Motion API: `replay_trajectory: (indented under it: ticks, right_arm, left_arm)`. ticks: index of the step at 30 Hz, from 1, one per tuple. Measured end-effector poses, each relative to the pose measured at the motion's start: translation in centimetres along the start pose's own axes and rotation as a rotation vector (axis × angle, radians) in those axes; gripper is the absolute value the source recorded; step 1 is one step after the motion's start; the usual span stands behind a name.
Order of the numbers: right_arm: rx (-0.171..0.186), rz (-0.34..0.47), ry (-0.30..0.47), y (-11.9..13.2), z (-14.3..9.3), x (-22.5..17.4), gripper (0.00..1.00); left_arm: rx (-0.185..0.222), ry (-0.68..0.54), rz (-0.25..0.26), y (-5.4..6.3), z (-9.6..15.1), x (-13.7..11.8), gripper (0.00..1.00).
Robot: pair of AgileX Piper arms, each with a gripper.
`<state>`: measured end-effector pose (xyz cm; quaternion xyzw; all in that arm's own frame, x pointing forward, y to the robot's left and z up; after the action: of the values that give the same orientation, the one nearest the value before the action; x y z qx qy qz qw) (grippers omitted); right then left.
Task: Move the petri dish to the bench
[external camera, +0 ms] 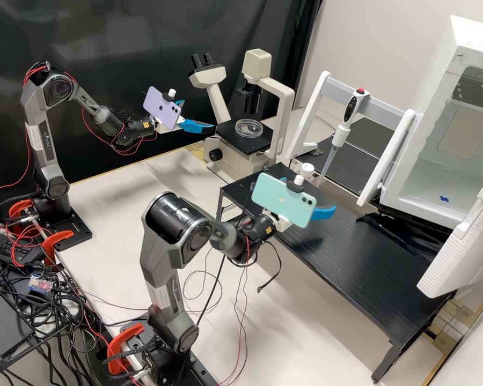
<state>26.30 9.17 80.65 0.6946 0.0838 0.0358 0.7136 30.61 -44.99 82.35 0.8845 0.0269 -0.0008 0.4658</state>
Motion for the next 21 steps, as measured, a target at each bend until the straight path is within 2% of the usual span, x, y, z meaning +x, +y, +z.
replay_trajectory:
  ticks: [6,13,21]
  right_arm:
    - [-0.076,-0.059,0.118,-2.3,-3.8,-0.4,1.0]
    - [-0.118,-0.066,0.198,-3.9,-7.7,0.5,1.0]
    - [-0.191,-0.061,0.298,-6.4,-12.7,3.3,1.0]
  left_arm:
    - [0.0,0.0,0.0,0.0,0.0,0.0,1.0]
    - [0.0,0.0,0.0,0.0,0.0,0.0,1.0]
    - [0.0,0.0,0.0,0.0,0.0,0.0,1.0]
